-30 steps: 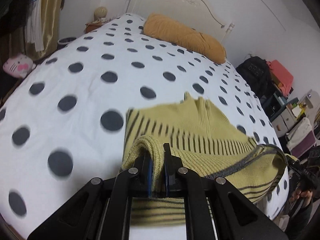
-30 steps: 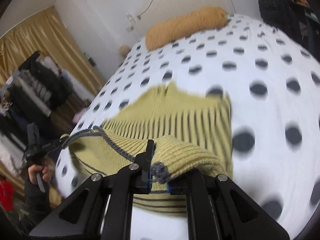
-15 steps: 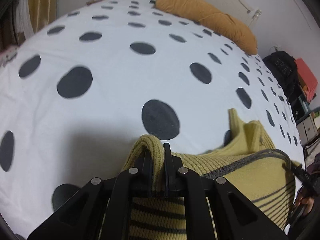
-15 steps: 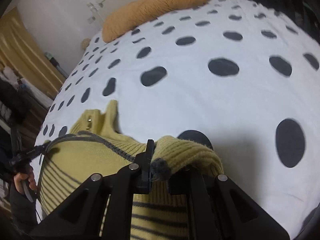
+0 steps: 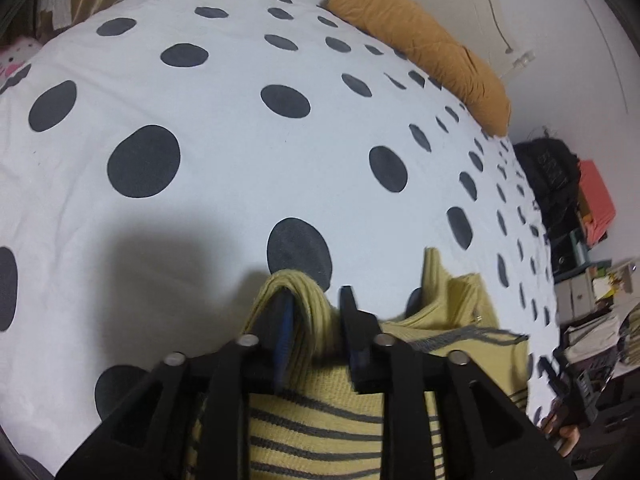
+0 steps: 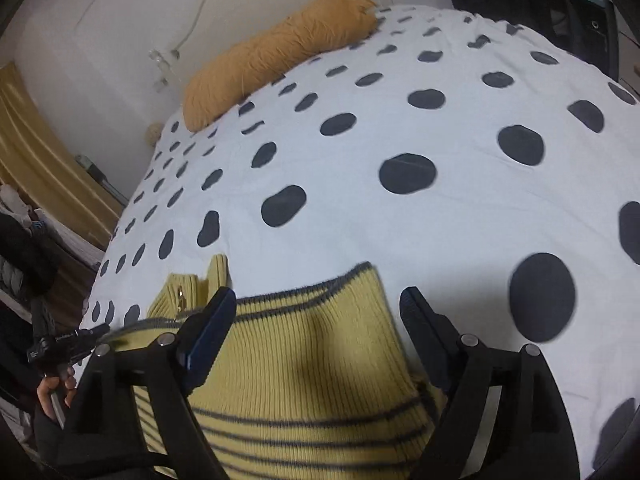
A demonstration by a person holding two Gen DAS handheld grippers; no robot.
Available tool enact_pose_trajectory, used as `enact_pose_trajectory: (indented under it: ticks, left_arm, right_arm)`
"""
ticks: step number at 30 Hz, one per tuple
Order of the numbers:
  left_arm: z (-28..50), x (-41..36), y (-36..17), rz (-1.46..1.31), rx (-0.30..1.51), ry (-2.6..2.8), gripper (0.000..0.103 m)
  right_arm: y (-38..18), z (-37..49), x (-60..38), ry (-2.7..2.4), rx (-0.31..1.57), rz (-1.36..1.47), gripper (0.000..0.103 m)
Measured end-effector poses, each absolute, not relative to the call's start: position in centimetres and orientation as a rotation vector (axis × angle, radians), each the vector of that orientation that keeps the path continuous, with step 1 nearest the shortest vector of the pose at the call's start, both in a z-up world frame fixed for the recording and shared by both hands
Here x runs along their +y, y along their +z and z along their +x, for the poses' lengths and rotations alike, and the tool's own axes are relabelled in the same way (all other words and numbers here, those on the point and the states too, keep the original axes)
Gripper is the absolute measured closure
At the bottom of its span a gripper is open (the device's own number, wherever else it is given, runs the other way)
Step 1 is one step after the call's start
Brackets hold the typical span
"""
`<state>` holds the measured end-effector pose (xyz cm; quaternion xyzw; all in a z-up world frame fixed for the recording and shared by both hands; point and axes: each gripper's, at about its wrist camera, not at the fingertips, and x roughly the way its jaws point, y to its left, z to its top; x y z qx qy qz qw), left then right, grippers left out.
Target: Fold large clothes
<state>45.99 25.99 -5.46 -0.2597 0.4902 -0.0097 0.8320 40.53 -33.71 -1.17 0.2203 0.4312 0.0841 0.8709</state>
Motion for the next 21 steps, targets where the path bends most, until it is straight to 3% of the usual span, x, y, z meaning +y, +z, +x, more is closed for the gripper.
enact_pose_trajectory:
  ticks: [1, 2, 4, 8, 15, 21]
  left_arm:
    - [45.6, 26.2, -4.6, -0.516, 1.013, 0.023, 0.025]
    - [44.9, 26.5, -3.5, -0.478, 0.958, 0.076, 0.017]
    - [43.4, 27.9, -1.4, -0.441, 0.857, 0.149, 0.013]
    - [40.3, 30.4, -0.9, -0.541, 0.957, 0.118, 0.012]
    - [26.1, 28.2, -4.0, -0.603, 1.057, 0.009, 0.012]
    - [19.3, 25.1, -7.3, -0.676, 1.117, -0.065, 0.012]
  right_arm:
    - [-1.0, 40.2, -34.0, 0.162, 0.915, 0.461, 0.019]
    - [-0.6, 39.5, -34.4, 0.156, 0.925, 0.463, 0.019]
    - [0.1, 37.0, -35.3, 0.179, 0.919, 0.492, 0.019]
    - [0.7, 30.3, -37.2, 0.208, 0.923, 0.562, 0.019]
    - [-4.2, 19.5, -38.1, 0.224, 1.107, 0.666, 0.019]
    - [-8.3, 17.4, -36.9, 0.266, 1.146, 0.833, 0.019]
